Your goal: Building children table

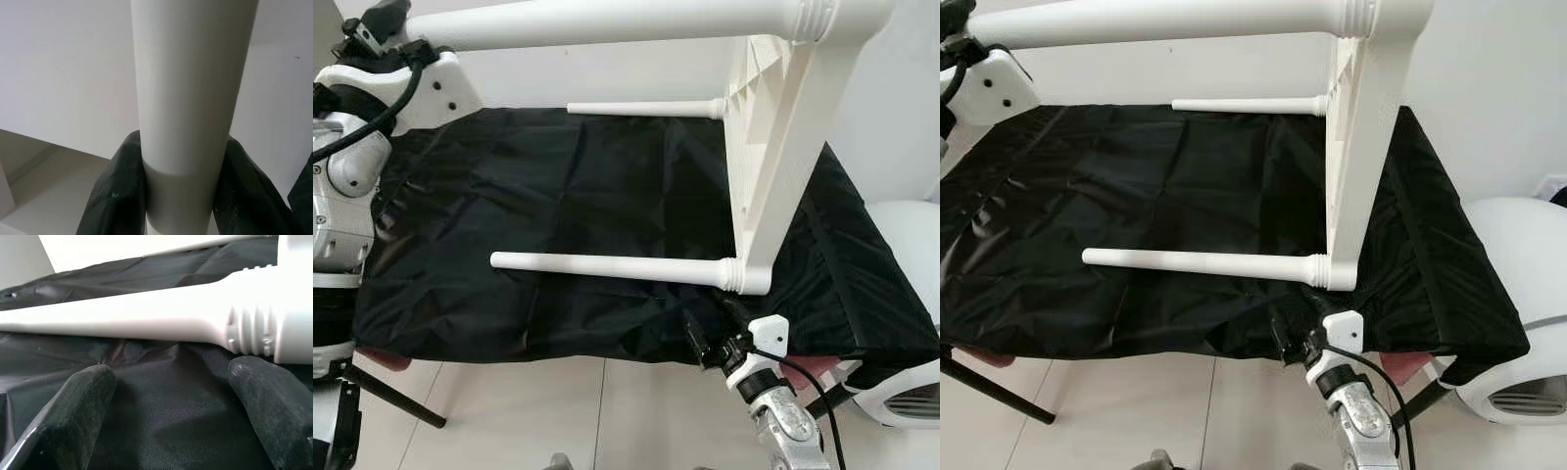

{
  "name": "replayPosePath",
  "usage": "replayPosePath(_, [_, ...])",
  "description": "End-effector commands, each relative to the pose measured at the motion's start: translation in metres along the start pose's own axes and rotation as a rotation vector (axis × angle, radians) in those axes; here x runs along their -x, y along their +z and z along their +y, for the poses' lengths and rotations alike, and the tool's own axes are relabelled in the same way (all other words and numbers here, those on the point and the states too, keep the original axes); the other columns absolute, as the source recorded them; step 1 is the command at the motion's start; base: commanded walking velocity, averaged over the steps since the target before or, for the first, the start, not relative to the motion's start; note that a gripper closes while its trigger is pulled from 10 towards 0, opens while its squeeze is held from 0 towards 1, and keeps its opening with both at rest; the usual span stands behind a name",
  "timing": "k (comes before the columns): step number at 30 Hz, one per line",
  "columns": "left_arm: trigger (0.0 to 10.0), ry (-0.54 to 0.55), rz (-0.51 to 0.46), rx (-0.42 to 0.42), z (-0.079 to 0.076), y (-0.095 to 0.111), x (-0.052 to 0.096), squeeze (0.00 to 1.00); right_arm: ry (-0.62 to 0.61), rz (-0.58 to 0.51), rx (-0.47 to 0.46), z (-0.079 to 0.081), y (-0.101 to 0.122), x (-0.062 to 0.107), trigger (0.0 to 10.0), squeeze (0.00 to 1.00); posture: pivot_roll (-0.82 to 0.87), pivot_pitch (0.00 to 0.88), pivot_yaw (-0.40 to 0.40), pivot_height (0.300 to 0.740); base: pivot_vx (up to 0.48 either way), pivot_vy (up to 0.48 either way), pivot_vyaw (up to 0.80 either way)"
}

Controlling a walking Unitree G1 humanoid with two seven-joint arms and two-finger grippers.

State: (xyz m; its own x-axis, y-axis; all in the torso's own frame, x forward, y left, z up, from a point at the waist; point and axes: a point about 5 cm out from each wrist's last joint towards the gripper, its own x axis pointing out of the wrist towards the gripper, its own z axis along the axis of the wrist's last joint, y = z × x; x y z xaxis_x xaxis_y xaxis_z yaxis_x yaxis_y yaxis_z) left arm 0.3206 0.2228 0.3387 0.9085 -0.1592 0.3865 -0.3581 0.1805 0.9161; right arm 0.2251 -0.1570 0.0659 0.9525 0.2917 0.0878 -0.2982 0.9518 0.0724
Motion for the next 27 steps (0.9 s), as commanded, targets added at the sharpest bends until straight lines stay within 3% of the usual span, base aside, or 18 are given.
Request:
replayPosePath(1, [10.0, 0.09, 0.153, 0.06, -0.003, -0.03, 0.007, 0.0, -0.018, 0.038, -0.055, -0.001, -0.007, 0.002, 10.0, 0.0, -0.01, 0.0, 0.044, 0.74, 0.0, 0.0, 0.0])
replayPosePath(8, [10.0, 0.082, 0.22, 0.104, -0.013, -0.044, 0.018, 0.0, -0.017, 0.022, -0.097, -0.002, -0.004, -0.004, 10.0, 0.0, 0.0, 0.0, 0.026, 0.74, 0.0, 0.0, 0.0])
replayPosePath(11, [10.0, 0.07, 0.261, 0.167, -0.027, -0.051, 0.026, 0.0, -0.015, 0.003, -0.123, -0.007, 0.003, -0.01, 10.0, 0.0, 0.0, 0.0, 0.007, 0.74, 0.0, 0.0, 0.0])
replayPosePath(16, [10.0, 0.062, 0.276, 0.175, -0.033, -0.052, 0.029, 0.0, -0.009, 0.001, -0.134, -0.008, 0.004, -0.012, 10.0, 0.0, 0.0, 0.0, -0.001, 0.74, 0.0, 0.0, 0.0])
replayPosePath(17, [10.0, 0.051, 0.299, 0.192, -0.042, -0.055, 0.034, 0.0, -0.005, -0.004, -0.166, -0.009, 0.007, -0.014, 10.0, 0.0, 0.01, 0.0, -0.01, 0.74, 0.0, 0.0, 0.0])
replayPosePath(27, [10.0, 0.008, 0.371, 0.248, -0.067, -0.068, 0.048, 0.0, 0.017, -0.014, -0.208, -0.009, 0.013, -0.019, 10.0, 0.0, 0.0, 0.0, -0.023, 0.74, 0.0, 0.0, 0.0])
